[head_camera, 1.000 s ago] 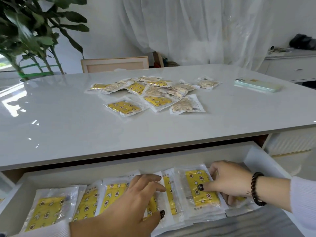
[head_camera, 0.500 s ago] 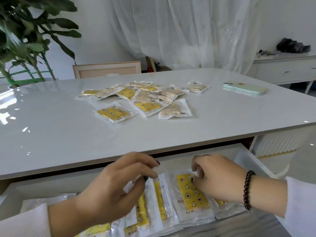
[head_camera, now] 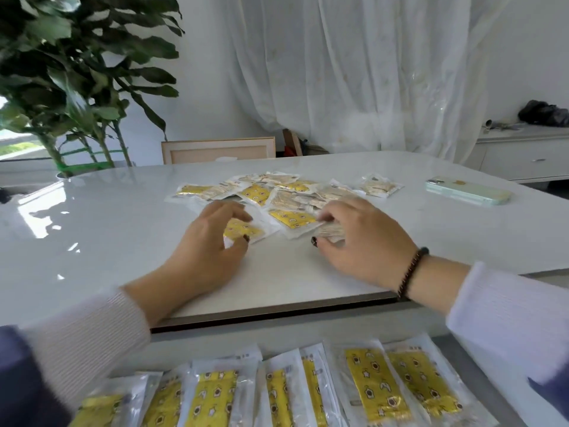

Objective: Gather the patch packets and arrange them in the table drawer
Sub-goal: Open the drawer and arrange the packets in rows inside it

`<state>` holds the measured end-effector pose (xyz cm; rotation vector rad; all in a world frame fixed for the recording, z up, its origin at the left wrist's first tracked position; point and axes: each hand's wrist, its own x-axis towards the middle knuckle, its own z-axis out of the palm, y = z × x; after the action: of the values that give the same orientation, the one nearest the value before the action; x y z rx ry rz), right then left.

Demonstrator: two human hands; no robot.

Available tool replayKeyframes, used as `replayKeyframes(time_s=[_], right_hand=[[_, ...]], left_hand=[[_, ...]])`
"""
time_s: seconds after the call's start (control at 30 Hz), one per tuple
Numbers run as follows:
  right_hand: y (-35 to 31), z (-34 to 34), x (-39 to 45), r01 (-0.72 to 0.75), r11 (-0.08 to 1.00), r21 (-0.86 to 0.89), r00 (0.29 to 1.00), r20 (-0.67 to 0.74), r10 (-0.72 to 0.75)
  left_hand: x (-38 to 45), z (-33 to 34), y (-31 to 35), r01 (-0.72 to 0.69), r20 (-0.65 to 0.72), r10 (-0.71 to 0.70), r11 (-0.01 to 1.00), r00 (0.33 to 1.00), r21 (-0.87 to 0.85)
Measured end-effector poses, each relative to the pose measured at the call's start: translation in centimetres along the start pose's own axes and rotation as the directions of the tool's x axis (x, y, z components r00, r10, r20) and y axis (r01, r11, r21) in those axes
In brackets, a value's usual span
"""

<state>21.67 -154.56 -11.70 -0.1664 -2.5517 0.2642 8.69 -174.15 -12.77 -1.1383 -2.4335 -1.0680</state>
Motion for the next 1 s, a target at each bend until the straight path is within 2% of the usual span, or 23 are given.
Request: replayKeyframes(time_s=[0.03, 0.07, 0.1, 0.13, 0.17, 0.23, 0.3, 0.37, 0.43, 0.53, 0.63, 0.77, 0.83, 0.87, 0.93, 0.97, 1.0], right_hand=[[1.0, 1.1, 1.2, -0.048, 0.996, -0.072, 0.998, 0.048, 0.052], [1.7, 2.1, 2.4, -0.15, 0.982, -0.117, 0.979, 0.121, 0.164], [2.4, 2.9, 3.4, -0.27, 0.952, -0.145, 0.938, 0.185, 0.294], [2.8, 3.6, 4.2, -0.357, 0.92, -0.165, 0.893, 0.23, 0.387], [3.1, 4.1, 4.7, -0.382, 0.907, -0.178, 0.872, 0.256, 0.417], [3.0, 4.4, 5.1, -0.349, 0.925, -0.152, 0.884, 0.275, 0.378], [2.9, 4.1, 4.8, -0.317, 0.945, -0.085, 0.905, 0.272, 0.328], [2.7, 3.6, 4.4, -0.281, 0.958, -0.048, 0.926, 0.25, 0.284], [2.6, 3.4, 4.1, -0.242, 0.97, -0.033, 0.948, 0.206, 0.244], [2.8, 3.5, 4.2, -0.25, 0.968, 0.026, 0.96, 0.135, 0.245], [3.1, 3.3, 4.4, -0.298, 0.943, 0.151, 0.954, 0.023, 0.298], [3.2, 2.8, 4.5, -0.338, 0.877, 0.341, 0.914, -0.103, 0.392], [2.8, 2.6, 4.5, -0.352, 0.777, 0.522, 0.883, -0.09, 0.46], [2.3, 2.6, 4.6, -0.364, 0.668, 0.649, 0.857, -0.046, 0.513], [1.0, 3.1, 4.7, -0.391, 0.323, 0.862, 0.778, 0.122, 0.616], [0.4, 3.6, 5.1, -0.391, 0.208, 0.896, 0.734, 0.167, 0.659], [-0.3, 4.3, 5.7, -0.388, 0.157, 0.908, 0.697, 0.177, 0.695]], left_hand=[[1.0, 0.1, -0.9, 0.114, 0.001, -0.115, 0.991, 0.993, 0.062], [1.8, 0.3, -1.4, 0.265, -0.006, -0.265, 0.961, 0.964, 0.074], [2.5, 0.6, -1.6, 0.412, -0.009, -0.413, 0.908, 0.911, 0.075], [3.0, 0.9, -1.6, 0.498, -0.014, -0.5, 0.859, 0.866, 0.117], [3.3, 1.4, -1.8, 0.519, -0.009, -0.532, 0.823, 0.847, 0.23], [3.5, 2.0, -1.9, 0.494, 0.01, -0.555, 0.749, 0.832, 0.442], [3.4, 1.9, -1.9, 0.476, 0.026, -0.545, 0.754, 0.838, 0.453], [3.2, 1.4, -1.9, 0.457, 0.023, -0.487, 0.834, 0.873, 0.31], [2.9, 0.8, -1.8, 0.431, 0.003, -0.433, 0.897, 0.901, 0.094], [2.5, 0.3, -2.1, 0.376, -0.096, -0.385, 0.921, 0.918, -0.103], [2.4, 0.0, -2.1, 0.358, -0.147, -0.398, 0.903, 0.906, -0.239], [2.4, -0.1, -2.1, 0.369, -0.11, -0.458, 0.817, 0.882, -0.443], [2.4, 0.0, -2.1, 0.387, -0.076, -0.463, 0.811, 0.883, -0.438], [2.4, 0.0, -2.1, 0.396, -0.059, -0.466, 0.805, 0.883, -0.441], [2.5, 0.0, -2.3, 0.4, -0.028, -0.463, 0.793, 0.886, -0.46], [2.6, 0.0, -2.4, 0.397, -0.017, -0.457, 0.789, 0.889, -0.468], [2.6, 0.0, -2.4, 0.392, -0.012, -0.454, 0.782, 0.891, -0.484]])
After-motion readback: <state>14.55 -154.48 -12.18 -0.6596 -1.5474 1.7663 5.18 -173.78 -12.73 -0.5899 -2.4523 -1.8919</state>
